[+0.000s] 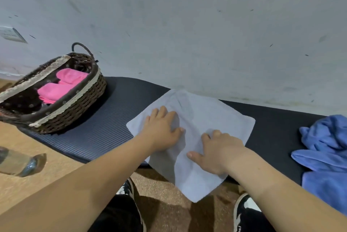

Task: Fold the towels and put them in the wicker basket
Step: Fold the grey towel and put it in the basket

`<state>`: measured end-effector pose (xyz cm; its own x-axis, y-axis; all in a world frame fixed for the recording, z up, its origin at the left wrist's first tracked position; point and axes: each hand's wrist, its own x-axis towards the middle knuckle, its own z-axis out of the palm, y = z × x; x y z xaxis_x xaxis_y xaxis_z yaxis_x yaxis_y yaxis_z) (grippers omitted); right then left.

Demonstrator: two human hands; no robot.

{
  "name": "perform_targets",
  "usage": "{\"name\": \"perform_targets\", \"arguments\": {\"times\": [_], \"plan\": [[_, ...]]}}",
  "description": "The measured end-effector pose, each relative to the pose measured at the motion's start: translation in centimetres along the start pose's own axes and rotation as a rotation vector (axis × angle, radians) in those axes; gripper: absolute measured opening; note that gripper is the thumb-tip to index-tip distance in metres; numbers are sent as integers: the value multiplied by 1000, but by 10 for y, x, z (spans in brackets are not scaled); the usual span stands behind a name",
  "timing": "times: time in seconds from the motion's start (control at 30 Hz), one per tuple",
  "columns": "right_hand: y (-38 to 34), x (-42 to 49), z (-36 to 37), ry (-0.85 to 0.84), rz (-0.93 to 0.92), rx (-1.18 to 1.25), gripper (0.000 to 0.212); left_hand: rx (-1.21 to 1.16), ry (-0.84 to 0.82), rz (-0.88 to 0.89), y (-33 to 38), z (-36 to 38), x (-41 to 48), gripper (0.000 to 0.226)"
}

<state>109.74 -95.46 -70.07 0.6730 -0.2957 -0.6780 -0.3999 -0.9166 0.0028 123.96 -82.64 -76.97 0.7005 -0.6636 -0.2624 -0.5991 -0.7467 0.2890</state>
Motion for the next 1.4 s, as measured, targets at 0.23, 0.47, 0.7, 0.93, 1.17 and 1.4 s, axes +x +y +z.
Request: {"name": "perform_targets", "arguments": {"times": [0.23, 0.47, 0.7, 0.93, 1.17, 1.4], "plan": [[32, -28, -6, -87, -23, 128, 56, -148, -110, 355, 27, 3, 0, 47], [104, 48, -2, 561, 61, 457, 21, 82, 89, 92, 2, -25, 3, 45], [108, 86, 7, 643, 118, 661, 34, 16, 1, -44, -25, -23, 4, 31], [98, 99, -12, 609, 216, 906, 19, -26, 0, 20, -34, -28, -2, 27], [102, 88, -10, 632, 118, 1150, 5, -40, 54, 25, -43, -39, -11, 36], [106, 70, -12, 651, 69, 1245, 9, -69, -80, -39, -43, -37, -16, 25]]}}
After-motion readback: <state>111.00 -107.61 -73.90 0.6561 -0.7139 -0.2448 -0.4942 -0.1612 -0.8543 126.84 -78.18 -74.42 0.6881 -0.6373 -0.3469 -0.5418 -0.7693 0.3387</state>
